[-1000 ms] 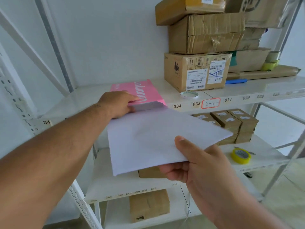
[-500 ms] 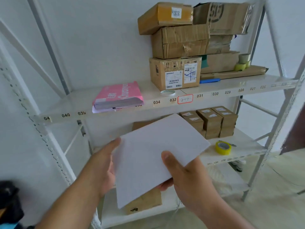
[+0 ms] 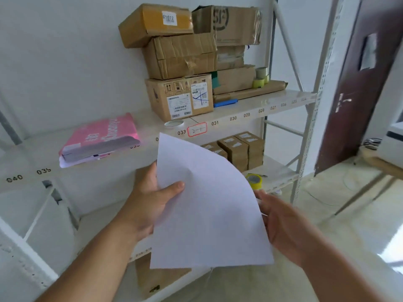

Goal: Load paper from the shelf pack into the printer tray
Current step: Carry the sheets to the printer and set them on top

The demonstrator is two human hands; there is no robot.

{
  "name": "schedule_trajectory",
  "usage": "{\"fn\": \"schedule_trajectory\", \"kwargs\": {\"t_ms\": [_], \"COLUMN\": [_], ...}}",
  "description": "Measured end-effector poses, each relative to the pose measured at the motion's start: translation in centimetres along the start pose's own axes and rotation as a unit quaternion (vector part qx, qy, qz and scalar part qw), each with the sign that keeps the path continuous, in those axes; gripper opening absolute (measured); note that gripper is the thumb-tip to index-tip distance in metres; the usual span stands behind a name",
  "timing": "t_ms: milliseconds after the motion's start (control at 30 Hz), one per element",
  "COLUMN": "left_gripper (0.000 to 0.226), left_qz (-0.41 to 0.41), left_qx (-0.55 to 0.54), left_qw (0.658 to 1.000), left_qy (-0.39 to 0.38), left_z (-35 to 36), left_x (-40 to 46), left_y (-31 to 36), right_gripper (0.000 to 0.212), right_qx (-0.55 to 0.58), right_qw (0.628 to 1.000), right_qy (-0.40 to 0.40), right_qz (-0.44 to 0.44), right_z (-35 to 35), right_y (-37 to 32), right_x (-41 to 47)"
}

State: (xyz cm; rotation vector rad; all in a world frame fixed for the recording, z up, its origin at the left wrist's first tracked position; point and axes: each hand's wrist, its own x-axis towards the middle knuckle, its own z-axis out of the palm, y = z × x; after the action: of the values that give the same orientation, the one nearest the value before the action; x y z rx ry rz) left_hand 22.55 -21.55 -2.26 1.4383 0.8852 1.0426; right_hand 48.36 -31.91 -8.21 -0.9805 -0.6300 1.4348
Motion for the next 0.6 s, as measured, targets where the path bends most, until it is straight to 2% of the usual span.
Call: {"fn": "schedule_trajectory", "kwargs": {"t_ms": [100,167,267,333,400,500,600], "left_gripper": [0.054,0.053,0.052,0.062,0.062,0.057,0.062], "left_qz": [0.013,0.023,0.028,0.028,0.025,0.027,0.032], "left_qx": [0.019,0.03,0.03,0.029,0.045,0.08,0.11], "left_qw": [0.997,0.993,0.985,0.979,0.976,0.969,0.959], "left_qy": [-0.072,-0.108,-0.169,-0.201,-0.212,-0.234,-0.258], "left_z": [3.1,4.9,7.2,8.9,11.1,15.0,19.3], "left_x": [3.3,5.6,8.2,9.1,9.7,10.1,10.1], "left_y": [-0.1,-0.2,-0.9,-2.3,-4.3,-7.4,-8.4], "right_gripper": [0.029,0.031,0.037,0.038,0.036,0.03,0.037], "right_qx": [-0.061,-0.071,-0.106,-0.125,-0.138,-0.15,-0.167], "right_qw": [0.996,0.987,0.948,0.92,0.904,0.893,0.869], "right_qy": [0.048,0.103,0.223,0.278,0.313,0.361,0.42], "right_qz": [-0.045,-0.102,-0.2,-0.248,-0.257,-0.223,-0.201], "right_z": [-0.5,-1.2,-3.0,-4.2,-5.5,-7.9,-10.8], "right_y": [-1.4,-1.9,-2.5,-2.7,-2.8,-2.5,-2.8], "right_x": [-0.1,-0.1,-0.1,-0.5,-1.1,-2.2,-3.7]}}
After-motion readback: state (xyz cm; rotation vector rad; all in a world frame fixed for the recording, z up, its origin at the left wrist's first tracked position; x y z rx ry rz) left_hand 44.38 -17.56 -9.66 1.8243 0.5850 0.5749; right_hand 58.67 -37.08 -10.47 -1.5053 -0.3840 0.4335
